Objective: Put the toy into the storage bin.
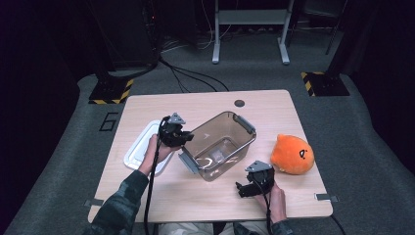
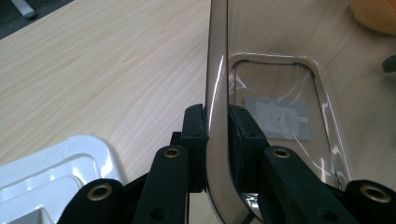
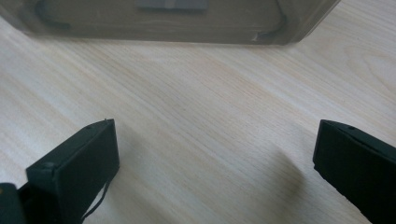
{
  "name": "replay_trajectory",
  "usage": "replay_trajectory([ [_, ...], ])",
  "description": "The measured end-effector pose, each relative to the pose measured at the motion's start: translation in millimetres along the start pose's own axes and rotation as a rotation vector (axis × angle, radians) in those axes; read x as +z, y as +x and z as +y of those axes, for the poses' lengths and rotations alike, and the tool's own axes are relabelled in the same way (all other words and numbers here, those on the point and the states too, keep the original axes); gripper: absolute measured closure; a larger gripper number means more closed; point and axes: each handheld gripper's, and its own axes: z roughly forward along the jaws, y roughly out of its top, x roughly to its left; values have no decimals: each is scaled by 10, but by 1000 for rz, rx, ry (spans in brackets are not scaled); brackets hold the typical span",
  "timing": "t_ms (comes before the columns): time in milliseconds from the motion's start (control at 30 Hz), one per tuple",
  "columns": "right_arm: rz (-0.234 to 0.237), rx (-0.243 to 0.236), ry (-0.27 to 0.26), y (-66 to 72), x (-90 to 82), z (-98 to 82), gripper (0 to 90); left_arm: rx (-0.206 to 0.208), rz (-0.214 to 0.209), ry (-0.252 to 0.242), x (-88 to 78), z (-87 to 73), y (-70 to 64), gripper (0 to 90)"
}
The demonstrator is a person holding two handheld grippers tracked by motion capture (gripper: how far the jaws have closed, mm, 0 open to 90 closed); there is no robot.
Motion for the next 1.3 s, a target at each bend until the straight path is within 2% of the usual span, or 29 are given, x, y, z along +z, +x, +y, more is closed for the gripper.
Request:
replay_trajectory([
  [67, 22, -15, -9, -43, -65, 38, 0, 0, -1, 0, 0, 0, 1, 780],
  [133, 29, -41, -33, -86, -174, 96, 0, 0, 0, 0, 1, 1, 1, 779],
  [233, 28, -71, -42, -159, -352, 201, 3, -1, -1, 0, 2, 2, 2, 779],
  [367, -4, -125, -58, -292, -556, 328, 12, -2, -1, -1, 2, 1, 2, 779],
  [467, -31, -157, -51, -411, -677, 404, 21, 1, 1, 1, 1, 3, 3, 779],
  [667, -74, -125, -37, -696, -822, 488, 27, -1, 1, 1, 1, 4, 2, 779],
  [900, -122, -127, 13, -996, -919, 501, 0, 1, 3, 2, 1, 4, 2, 779],
  [967, -140, -122, 22, -1048, -931, 488, 0, 0, 2, 1, 1, 3, 2, 779],
  [1000, -133, -131, 25, -1085, -934, 480, 0, -3, 1, 0, 2, 2, 1, 779],
  [1167, -173, -154, 80, -1197, -907, 444, 0, 2, 5, 1, 3, 4, 2, 779],
  [1300, -174, -128, 113, -1337, -859, 417, 0, -3, 3, 0, 4, 1, 0, 779],
])
